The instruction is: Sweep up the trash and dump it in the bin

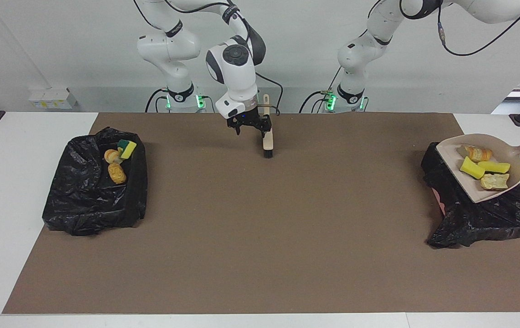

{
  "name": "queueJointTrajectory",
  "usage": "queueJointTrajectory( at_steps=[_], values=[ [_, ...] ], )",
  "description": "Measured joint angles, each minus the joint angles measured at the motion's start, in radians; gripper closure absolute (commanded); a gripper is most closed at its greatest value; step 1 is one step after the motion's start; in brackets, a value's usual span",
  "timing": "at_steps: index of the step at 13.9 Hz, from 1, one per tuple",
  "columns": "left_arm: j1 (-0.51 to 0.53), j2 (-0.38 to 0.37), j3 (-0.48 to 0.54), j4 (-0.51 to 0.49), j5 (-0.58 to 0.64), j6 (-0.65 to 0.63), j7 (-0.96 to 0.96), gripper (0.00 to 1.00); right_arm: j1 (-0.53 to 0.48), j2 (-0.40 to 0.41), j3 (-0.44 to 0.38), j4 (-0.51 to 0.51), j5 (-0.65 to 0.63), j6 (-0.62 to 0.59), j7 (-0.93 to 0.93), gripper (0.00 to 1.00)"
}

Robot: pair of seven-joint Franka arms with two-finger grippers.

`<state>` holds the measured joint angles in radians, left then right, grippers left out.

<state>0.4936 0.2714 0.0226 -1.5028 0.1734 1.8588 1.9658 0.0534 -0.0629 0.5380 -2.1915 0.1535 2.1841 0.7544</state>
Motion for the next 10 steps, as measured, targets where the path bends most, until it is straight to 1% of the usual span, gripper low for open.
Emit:
queueJointTrajectory(
  at_steps=[2, 4, 7, 10],
  values=[
    [-0.029, -0.005, -0.002, 0.006, 0.111, 0.054, -0.013, 1.0, -0.054, 0.011, -0.001, 0.081, -0.056, -0.035, -0.026, 0.0],
    [-0.062, -0.023, -0.004, 0.008, 0.234, 0.086, -0.048, 1.0, -0.088, 0.024, -0.001, 0.193, -0.115, -0.145, -0.064, 0.0],
    [-0.106, -0.041, -0.006, 0.006, 0.413, 0.111, -0.142, 1.0, -0.14, 0.045, -0.004, 0.365, -0.136, -0.315, -0.117, 0.0],
    [-0.125, -0.044, -0.007, -0.01, 0.545, 0.156, -0.204, 1.0, -0.177, 0.048, -0.01, 0.457, -0.137, -0.404, -0.155, 0.0]
  ],
)
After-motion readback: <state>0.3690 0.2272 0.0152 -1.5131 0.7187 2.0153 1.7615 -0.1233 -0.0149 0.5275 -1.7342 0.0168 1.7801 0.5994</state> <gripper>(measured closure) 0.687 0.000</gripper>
